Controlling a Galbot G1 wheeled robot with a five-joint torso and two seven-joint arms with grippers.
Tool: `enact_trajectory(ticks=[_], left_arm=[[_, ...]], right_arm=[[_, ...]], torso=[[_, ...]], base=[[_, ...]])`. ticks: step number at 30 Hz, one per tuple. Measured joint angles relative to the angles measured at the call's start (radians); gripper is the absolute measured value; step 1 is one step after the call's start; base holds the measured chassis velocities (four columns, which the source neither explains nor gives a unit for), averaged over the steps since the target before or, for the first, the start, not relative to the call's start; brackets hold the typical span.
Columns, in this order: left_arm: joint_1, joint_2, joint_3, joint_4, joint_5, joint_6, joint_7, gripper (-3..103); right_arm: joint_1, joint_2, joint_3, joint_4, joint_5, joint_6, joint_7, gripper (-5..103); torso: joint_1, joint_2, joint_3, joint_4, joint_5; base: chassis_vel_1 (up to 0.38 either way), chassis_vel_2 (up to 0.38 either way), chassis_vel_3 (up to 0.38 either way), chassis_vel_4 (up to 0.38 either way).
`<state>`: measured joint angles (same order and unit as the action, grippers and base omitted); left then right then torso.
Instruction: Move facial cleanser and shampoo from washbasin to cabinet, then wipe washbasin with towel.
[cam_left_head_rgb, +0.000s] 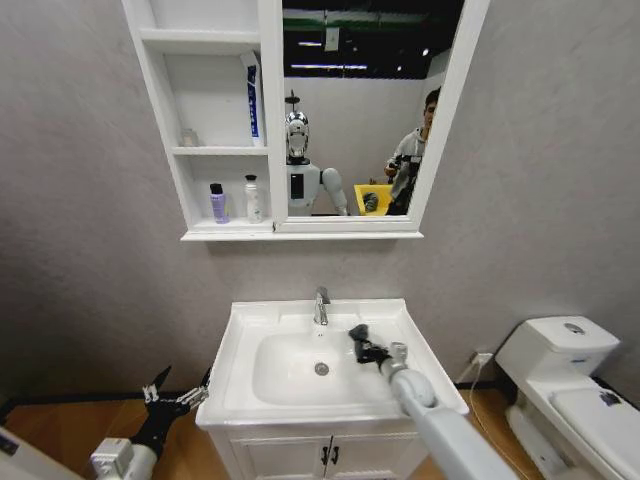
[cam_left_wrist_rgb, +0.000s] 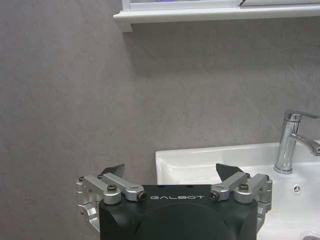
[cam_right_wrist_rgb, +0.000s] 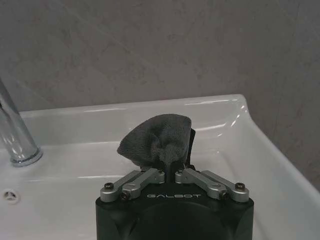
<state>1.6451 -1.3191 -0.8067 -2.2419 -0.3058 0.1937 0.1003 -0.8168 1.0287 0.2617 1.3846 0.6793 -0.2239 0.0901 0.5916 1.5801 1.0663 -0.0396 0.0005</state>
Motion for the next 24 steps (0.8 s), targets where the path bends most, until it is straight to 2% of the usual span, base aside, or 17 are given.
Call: enact_trajectory(ticks=[1, 4, 12, 13, 15, 16, 17, 19, 20, 23, 24], left_arm=[[0.000, 0.000, 0.000, 0.000, 0.000, 0.000, 0.000, 100], [0.000, 0.000, 0.000, 0.000, 0.000, 0.000, 0.000, 100], [0.000, 0.000, 0.000, 0.000, 0.000, 0.000, 0.000, 100], [0.000, 0.000, 0.000, 0.000, 0.000, 0.000, 0.000, 100], [0.000, 0.000, 0.000, 0.000, 0.000, 0.000, 0.000, 100], [0.000, 0.000, 0.000, 0.000, 0.000, 0.000, 0.000, 100], [0.000, 0.000, 0.000, 0.000, 0.000, 0.000, 0.000, 100], [0.000, 0.000, 0.000, 0.000, 0.000, 0.000, 0.000, 100], [0.000, 0.000, 0.000, 0.000, 0.000, 0.000, 0.000, 100], [0.000, 0.000, 0.000, 0.000, 0.000, 0.000, 0.000, 100], [0.000, 0.000, 0.000, 0.000, 0.000, 0.000, 0.000, 100]], right_arm=[[0.000, 0.000, 0.000, 0.000, 0.000, 0.000, 0.000, 4], [0.050, -0.006, 0.005, -0.108, -0.030, 0.060, -0.053, 4], [0.106, 0.018, -0.005, -0.220, -0.068, 0.094, -0.056, 4], [0.110, 0.024, -0.003, -0.231, -0.074, 0.097, -0.049, 2], [0.112, 0.029, 0.000, -0.241, -0.077, 0.102, -0.042, 5], [0.115, 0.030, 0.001, -0.248, -0.078, 0.113, -0.041, 10], [0.115, 0.030, 0.001, -0.248, -0.078, 0.113, -0.041, 10], [0.116, 0.028, 0.006, -0.251, -0.094, 0.127, -0.042, 21], [0.116, 0.028, 0.006, -0.251, -0.094, 0.127, -0.042, 21], [0.092, 0.016, 0.026, -0.232, -0.140, 0.158, -0.049, 37], [0.092, 0.016, 0.026, -0.232, -0.140, 0.158, -0.049, 37]], torso=[[0.000, 0.000, 0.000, 0.0000, 0.0000], [0.000, 0.000, 0.000, 0.0001, -0.0001], [0.000, 0.000, 0.000, 0.0000, -0.0006], [0.000, 0.000, 0.000, 0.0000, -0.0005], [0.000, 0.000, 0.000, 0.0001, -0.0004], [0.000, 0.000, 0.000, 0.0000, -0.0005], [0.000, 0.000, 0.000, 0.0000, -0.0005], [0.000, 0.000, 0.000, 0.0000, -0.0003], [0.000, 0.000, 0.000, 0.0000, -0.0003], [0.000, 0.000, 0.000, -0.0003, -0.0005], [0.000, 0.000, 0.000, -0.0003, -0.0005]], base=[[0.000, 0.000, 0.000, 0.000], [0.000, 0.000, 0.000, 0.000], [0.000, 0.000, 0.000, 0.000], [0.000, 0.000, 0.000, 0.000], [0.000, 0.000, 0.000, 0.000], [0.000, 0.000, 0.000, 0.000], [0.000, 0.000, 0.000, 0.000], [0.000, 0.000, 0.000, 0.000], [0.000, 0.000, 0.000, 0.000], [0.000, 0.000, 0.000, 0.000], [0.000, 0.000, 0.000, 0.000]])
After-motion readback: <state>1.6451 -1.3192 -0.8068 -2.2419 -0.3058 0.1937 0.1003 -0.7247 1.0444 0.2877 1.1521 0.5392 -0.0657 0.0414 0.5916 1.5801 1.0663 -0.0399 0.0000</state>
